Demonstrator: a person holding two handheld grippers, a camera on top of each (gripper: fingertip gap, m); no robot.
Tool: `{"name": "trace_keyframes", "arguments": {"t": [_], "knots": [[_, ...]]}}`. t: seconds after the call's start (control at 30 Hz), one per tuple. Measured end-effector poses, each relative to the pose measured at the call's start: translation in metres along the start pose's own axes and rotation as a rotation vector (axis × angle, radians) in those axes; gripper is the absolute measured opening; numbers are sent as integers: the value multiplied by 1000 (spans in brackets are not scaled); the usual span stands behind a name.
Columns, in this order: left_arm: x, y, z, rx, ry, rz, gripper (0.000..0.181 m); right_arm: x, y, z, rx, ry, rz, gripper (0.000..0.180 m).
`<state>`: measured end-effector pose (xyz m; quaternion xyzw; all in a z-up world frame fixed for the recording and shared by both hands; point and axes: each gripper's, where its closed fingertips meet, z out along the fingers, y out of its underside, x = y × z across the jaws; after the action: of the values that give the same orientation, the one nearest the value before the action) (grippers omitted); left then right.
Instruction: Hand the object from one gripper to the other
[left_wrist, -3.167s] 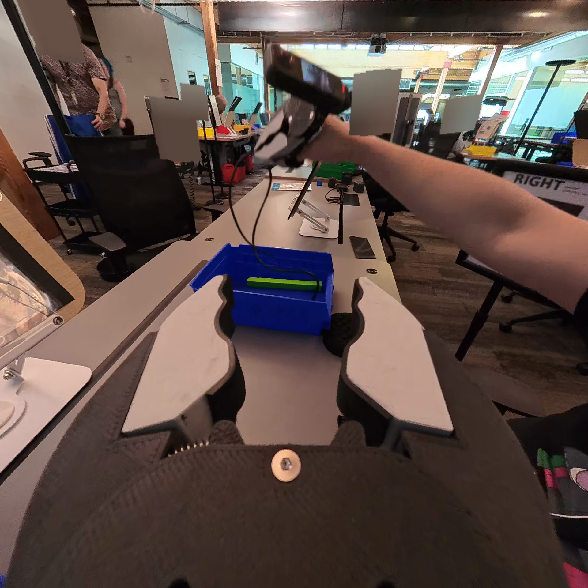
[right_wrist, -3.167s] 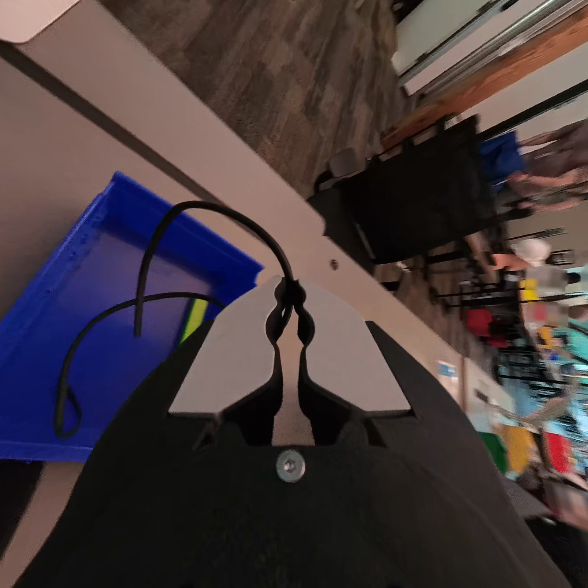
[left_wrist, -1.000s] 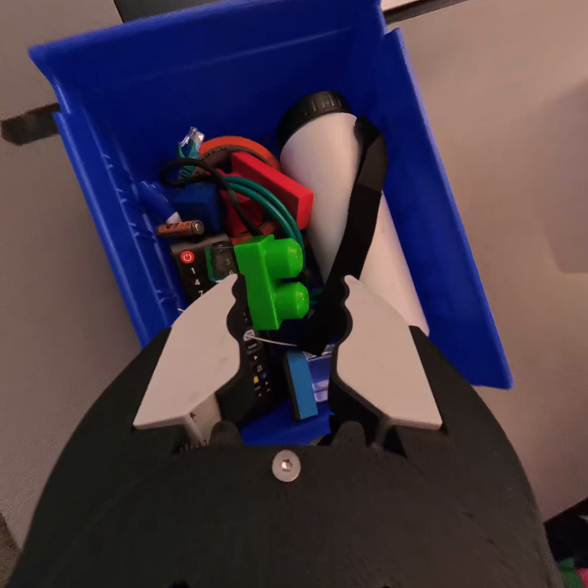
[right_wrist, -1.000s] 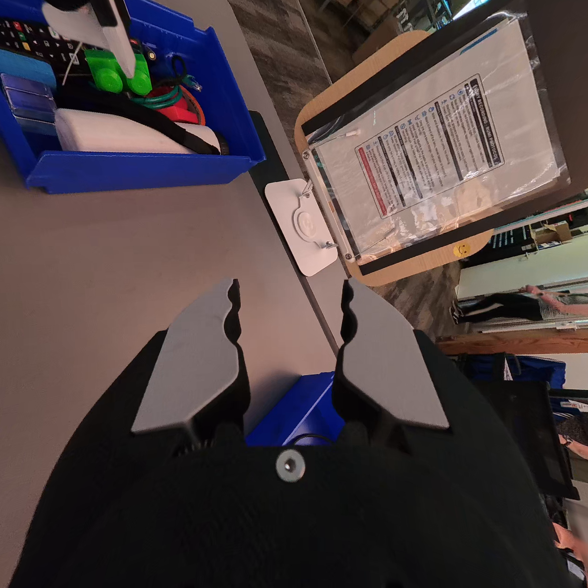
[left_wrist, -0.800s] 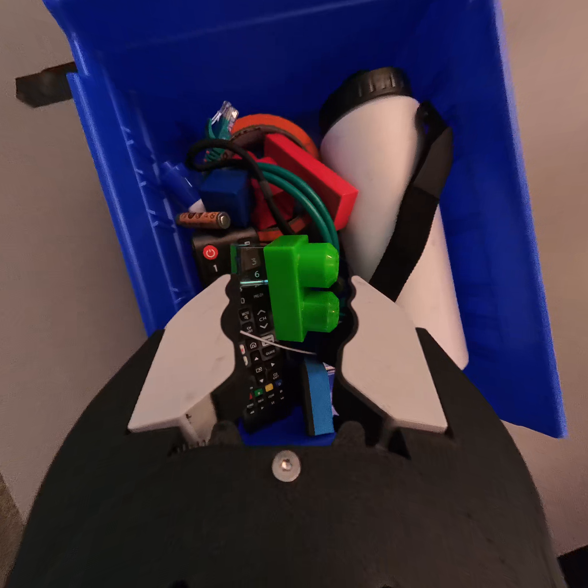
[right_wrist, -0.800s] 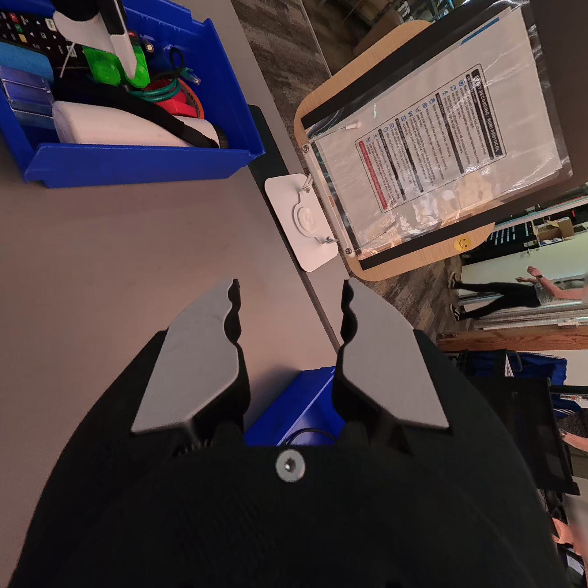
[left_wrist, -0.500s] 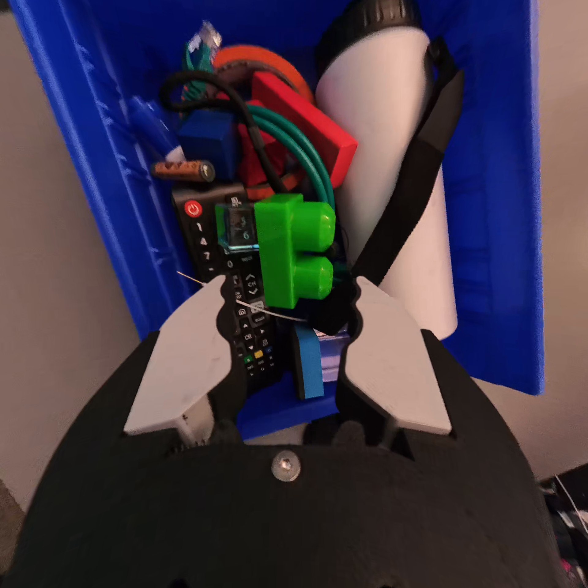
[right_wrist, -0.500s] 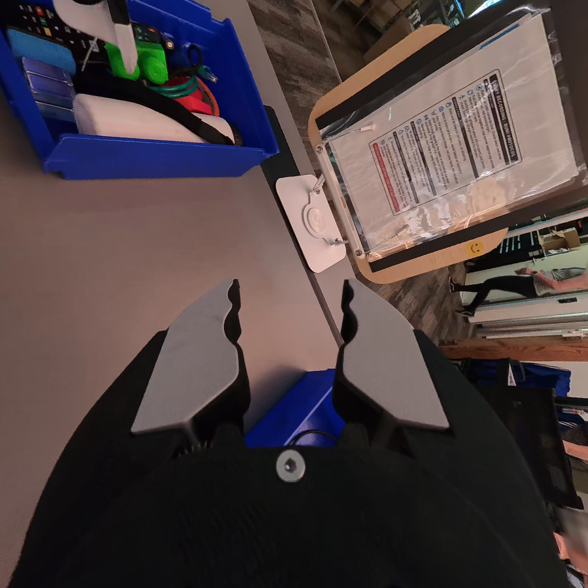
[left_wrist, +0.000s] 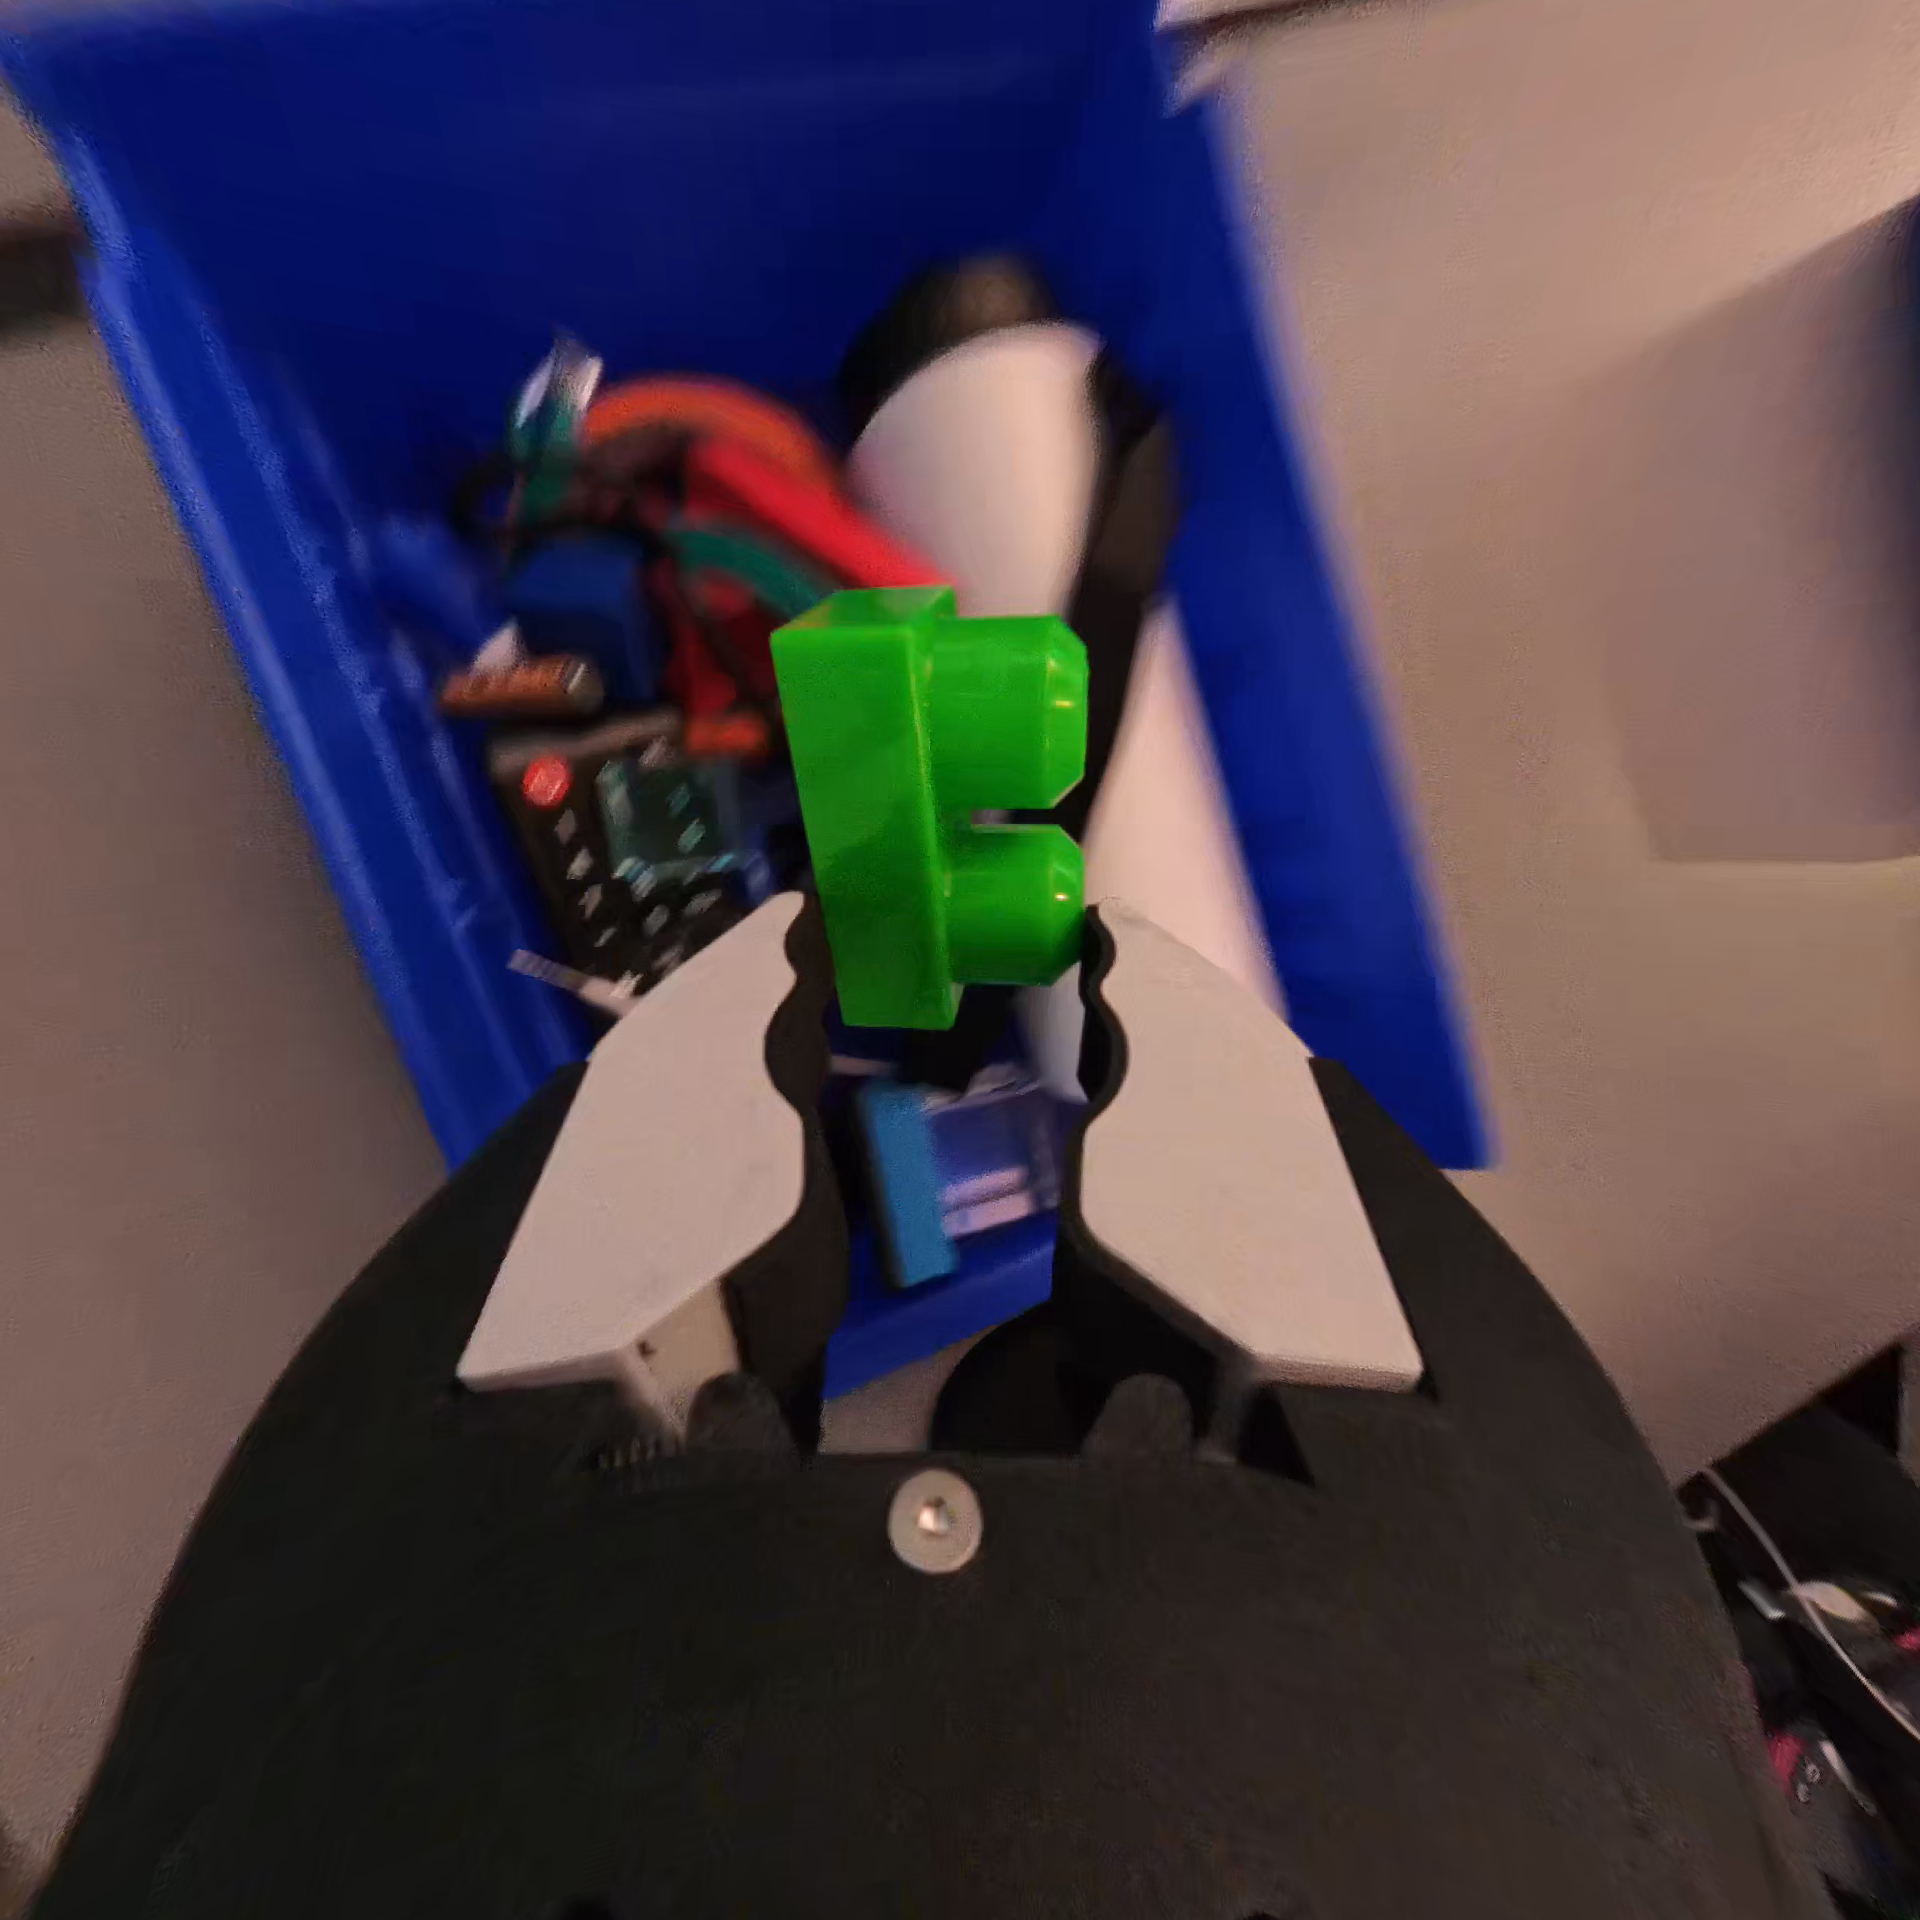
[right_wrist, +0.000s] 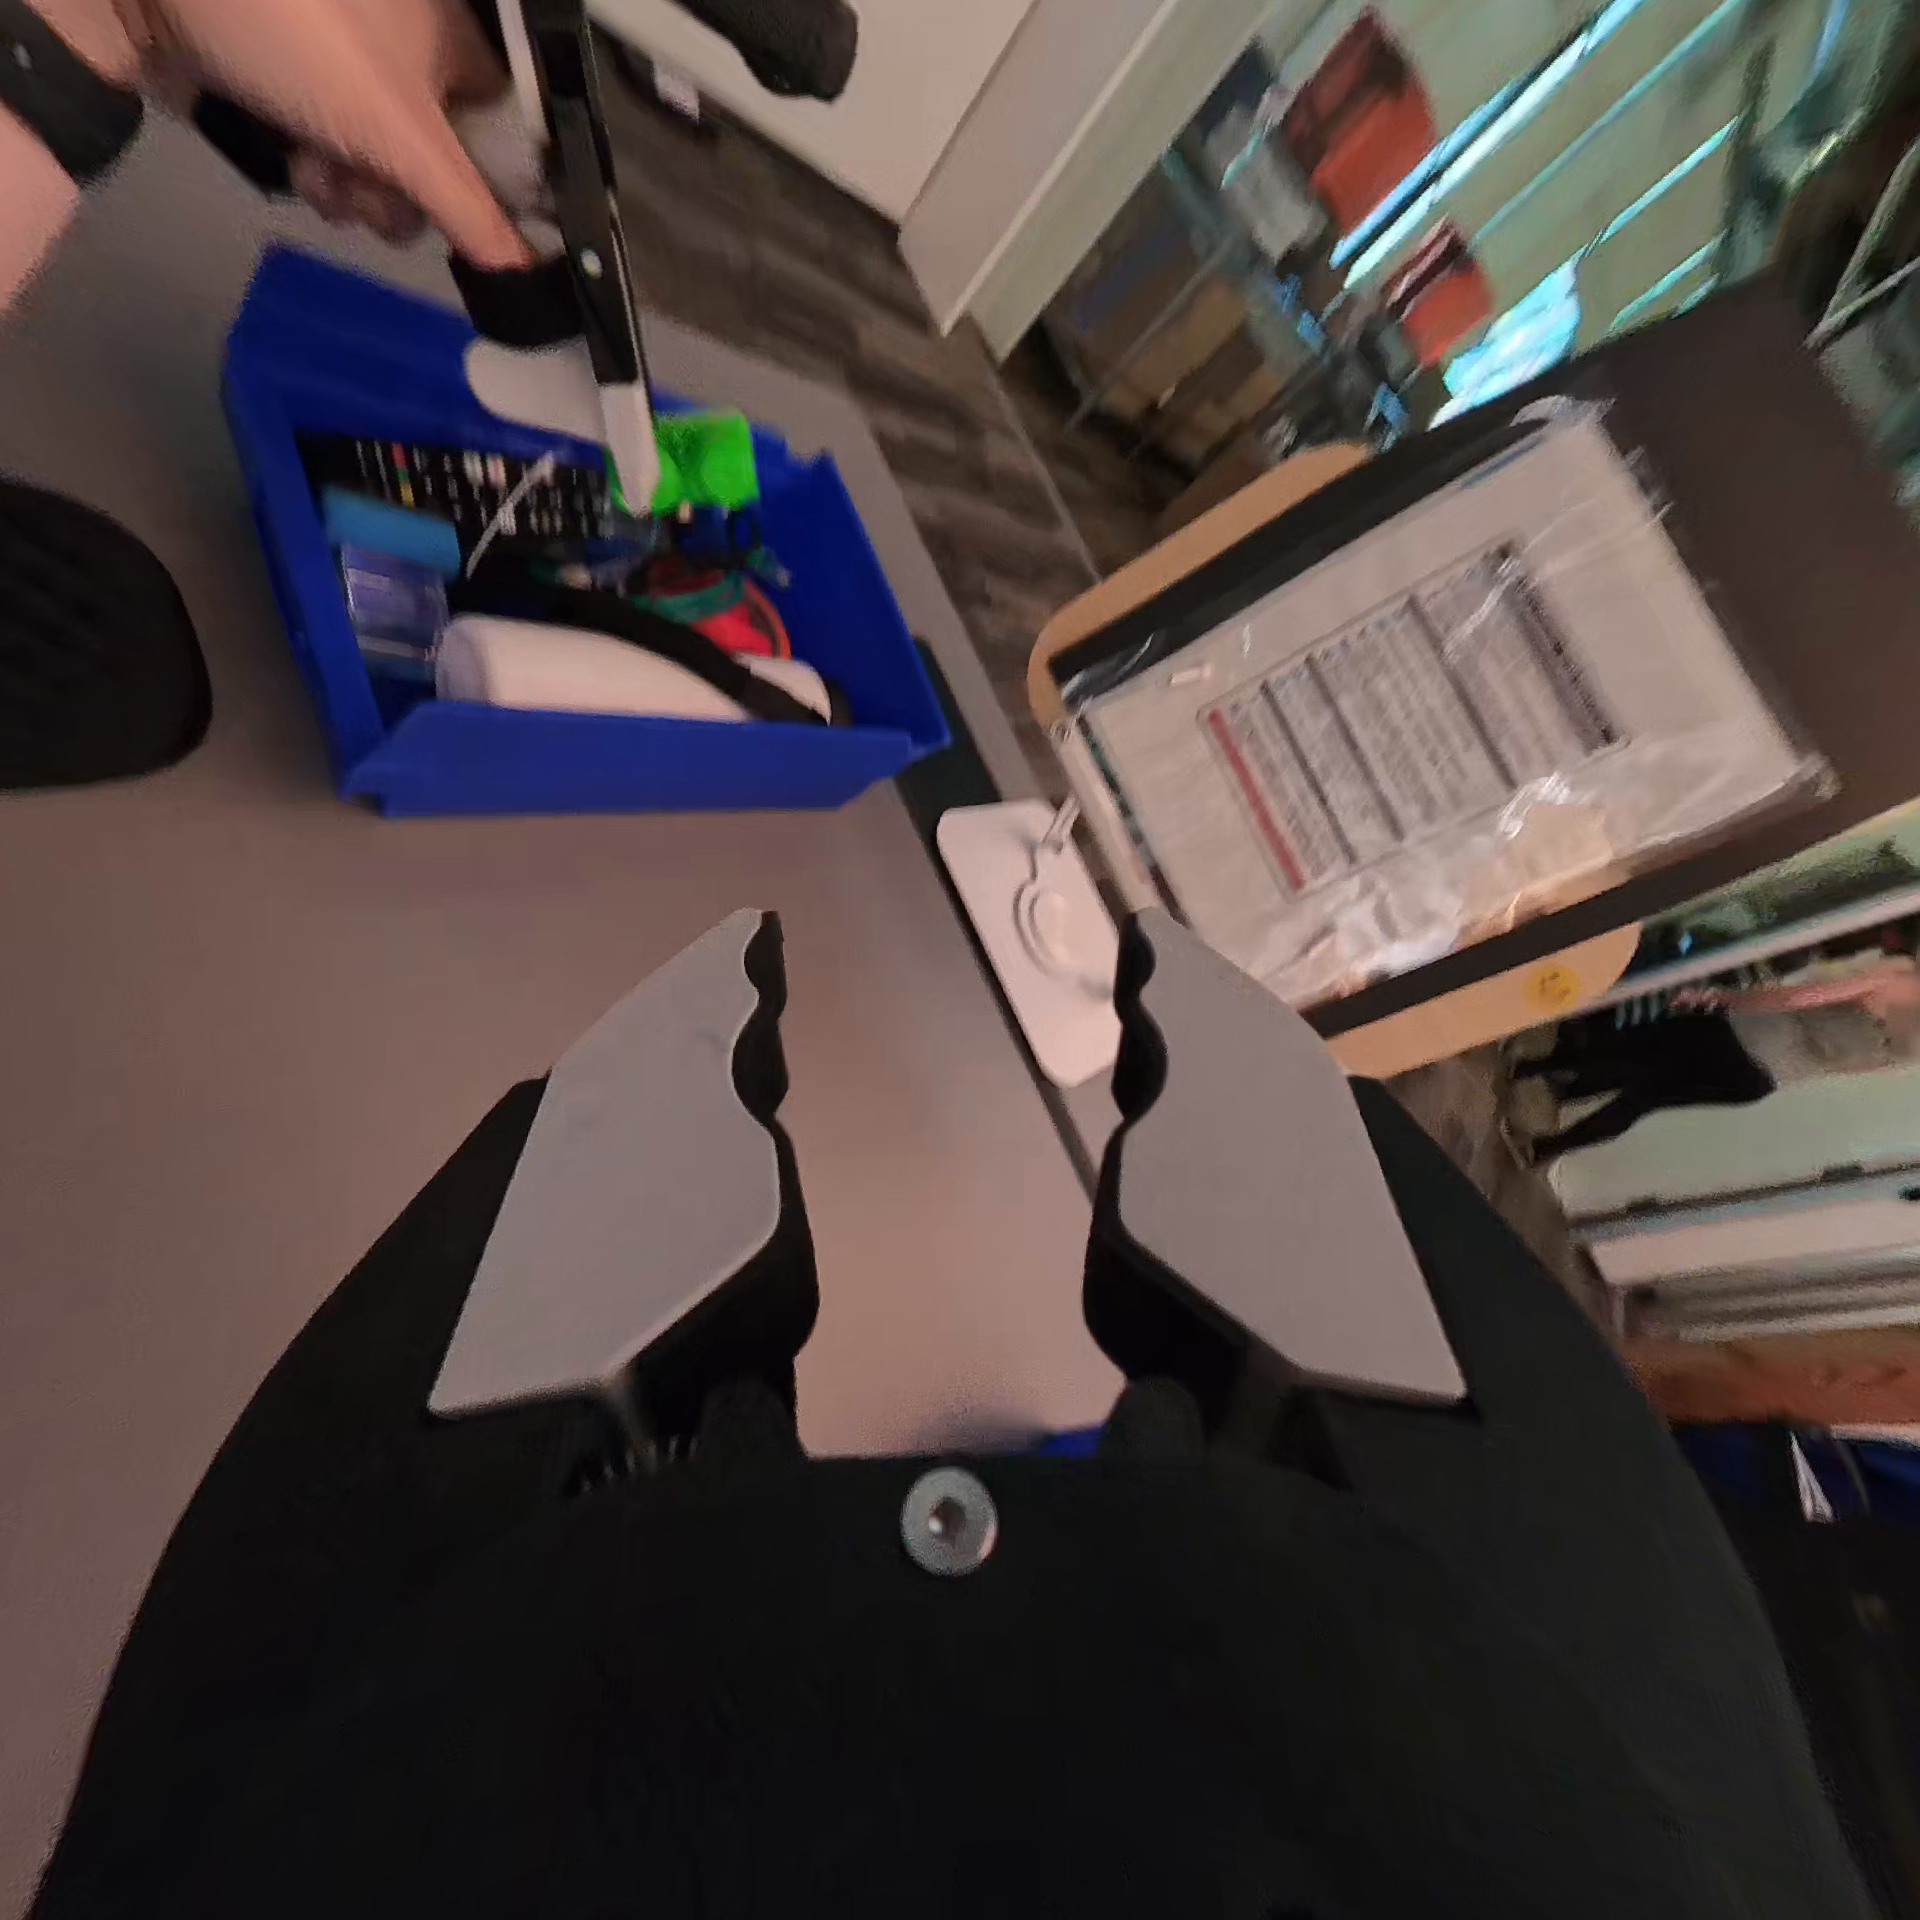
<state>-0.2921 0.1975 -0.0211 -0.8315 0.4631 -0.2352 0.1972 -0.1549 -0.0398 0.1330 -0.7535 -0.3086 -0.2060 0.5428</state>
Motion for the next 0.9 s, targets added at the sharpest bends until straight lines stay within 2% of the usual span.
{"name": "trace_keyframes", "arguments": {"t": [0.1, 0.17, 0.23, 0.3, 0.37, 0.43, 0.6, 0.9], "knots": [[71, -41, -39, 268, 207, 187, 45, 1, -27, -10, 190, 39, -90, 63], [132, -49, -66, 391, 386, 389, 45, -4, -42, -22, 326, 44, -173, 63], [188, -31, -80, 386, 565, 598, 45, -23, -48, -33, 431, -66, -216, 63], [226, -6, -82, 308, 679, 759, 45, -37, -50, -46, 501, -170, -248, 59], [253, 19, -80, 201, 764, 864, 45, -48, -46, -53, 529, -203, -352, 54], [271, 34, -74, 127, 800, 932, 45, -55, -40, -56, 541, -182, -452, 50], [296, 55, -56, -2, 840, 1019, 45, -90, -10, -49, 450, -314, -545, 43], [302, 65, -25, -149, 844, 1007, 45, -103, 31, -27, 310, -393, -614, 30]]}}
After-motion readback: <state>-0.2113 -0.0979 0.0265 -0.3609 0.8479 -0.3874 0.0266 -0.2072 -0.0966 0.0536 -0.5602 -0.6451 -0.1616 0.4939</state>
